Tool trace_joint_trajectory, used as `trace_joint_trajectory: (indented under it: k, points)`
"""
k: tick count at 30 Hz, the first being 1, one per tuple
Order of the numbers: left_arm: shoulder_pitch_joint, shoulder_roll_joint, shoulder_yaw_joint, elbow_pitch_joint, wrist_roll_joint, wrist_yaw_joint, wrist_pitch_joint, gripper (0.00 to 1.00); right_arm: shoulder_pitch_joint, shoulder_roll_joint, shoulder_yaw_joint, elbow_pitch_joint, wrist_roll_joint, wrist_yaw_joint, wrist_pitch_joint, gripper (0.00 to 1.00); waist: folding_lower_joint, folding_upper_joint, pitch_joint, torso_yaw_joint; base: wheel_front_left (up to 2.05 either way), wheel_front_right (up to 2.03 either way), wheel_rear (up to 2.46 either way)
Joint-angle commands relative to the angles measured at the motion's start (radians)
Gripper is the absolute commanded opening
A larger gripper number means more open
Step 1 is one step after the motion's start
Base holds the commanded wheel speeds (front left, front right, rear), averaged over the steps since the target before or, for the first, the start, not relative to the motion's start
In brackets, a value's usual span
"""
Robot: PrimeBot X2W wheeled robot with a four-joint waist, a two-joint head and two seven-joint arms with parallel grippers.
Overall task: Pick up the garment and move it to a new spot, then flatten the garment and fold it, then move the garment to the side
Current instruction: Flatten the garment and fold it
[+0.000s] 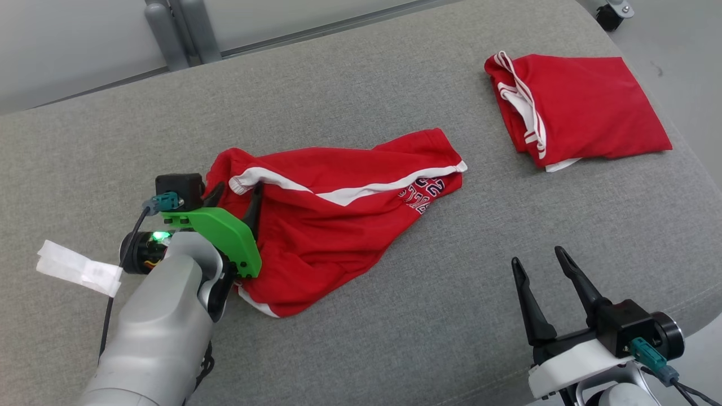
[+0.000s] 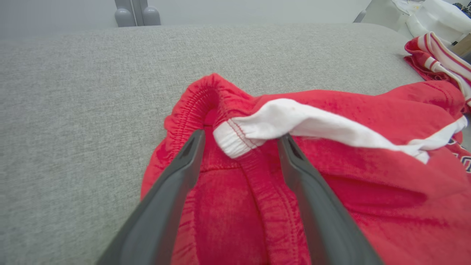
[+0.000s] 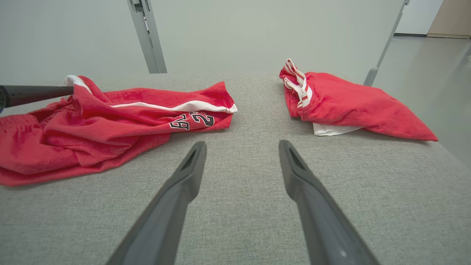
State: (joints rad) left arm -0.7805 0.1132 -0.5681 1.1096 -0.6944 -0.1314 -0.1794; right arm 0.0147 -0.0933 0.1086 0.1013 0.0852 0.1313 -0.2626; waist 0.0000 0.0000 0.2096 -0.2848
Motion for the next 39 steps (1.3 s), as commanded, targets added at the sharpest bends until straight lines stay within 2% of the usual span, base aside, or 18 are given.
trace_joint_trajectory:
  k: [1, 15, 16, 18, 19, 21, 22, 33, 37, 39]
  points:
    - [-0.019, 0.010, -0.001, 0.016, -0.008, 0.001, -0.006, 1.00, -0.008, 0.001, 0.000, 0.003, 0.002, -0.001, -0.002, 1.00, 0.0000, 0.0000, 0.001, 0.000, 0.00, 0.00, 0.00]
    - [-0.048, 0.022, -0.066, 0.037, -0.018, 0.001, -0.014, 1.00, -0.025, -0.002, 0.017, 0.004, 0.012, -0.001, -0.002, 1.00, 0.0000, 0.0000, 0.022, -0.014, 0.00, 0.00, 0.00]
    - [-0.051, 0.024, -0.070, 0.038, -0.021, 0.001, -0.014, 0.91, -0.026, -0.001, 0.017, 0.004, 0.012, -0.001, -0.002, 1.00, 0.0000, 0.0000, 0.024, -0.017, 0.00, 0.00, 0.00]
    - [-0.055, 0.027, -0.075, 0.040, -0.027, 0.001, -0.014, 0.55, -0.030, 0.001, 0.018, 0.005, 0.014, -0.001, -0.002, 1.00, 0.0000, 0.0000, 0.028, -0.022, 0.00, 0.00, 0.00]
    - [-0.057, 0.028, -0.078, 0.041, -0.030, 0.001, -0.015, 0.46, -0.032, 0.002, 0.018, 0.006, 0.016, -0.001, -0.002, 1.00, 0.0000, 0.0000, 0.030, -0.024, 0.00, 0.00, 0.00]
    - [-0.058, 0.030, -0.088, 0.038, -0.031, 0.001, -0.010, 0.04, -0.036, 0.004, 0.016, 0.007, 0.017, -0.001, -0.002, 1.00, 0.0000, 0.0000, 0.032, -0.028, 0.00, 0.00, 0.00]
    - [-0.059, 0.032, -0.094, 0.036, -0.034, 0.001, -0.010, 0.00, -0.036, 0.005, 0.015, 0.007, 0.017, -0.001, -0.002, 1.00, 0.0000, 0.0000, 0.033, -0.030, 0.00, 0.00, 0.00]
    - [-0.042, 0.043, -0.141, -0.060, -0.088, 0.001, -0.040, 0.00, 0.007, 0.014, -0.016, 0.014, 0.010, -0.001, -0.002, 1.00, 0.0000, 0.0000, -0.011, -0.002, 0.00, 0.00, 0.00]
    - [0.029, 0.052, -0.189, -0.202, -0.128, 0.001, -0.005, 0.00, 0.037, 0.014, -0.037, 0.020, 0.008, -0.001, -0.002, 1.00, 0.0000, 0.0000, -0.057, 0.034, 0.00, 0.00, 0.00]
    - [0.075, 0.081, -0.220, -0.305, -0.150, 0.001, 0.028, 0.00, 0.056, 0.013, -0.048, 0.019, 0.008, -0.001, -0.002, 1.00, 0.0000, 0.0000, -0.081, 0.060, 0.00, 0.00, 0.00]
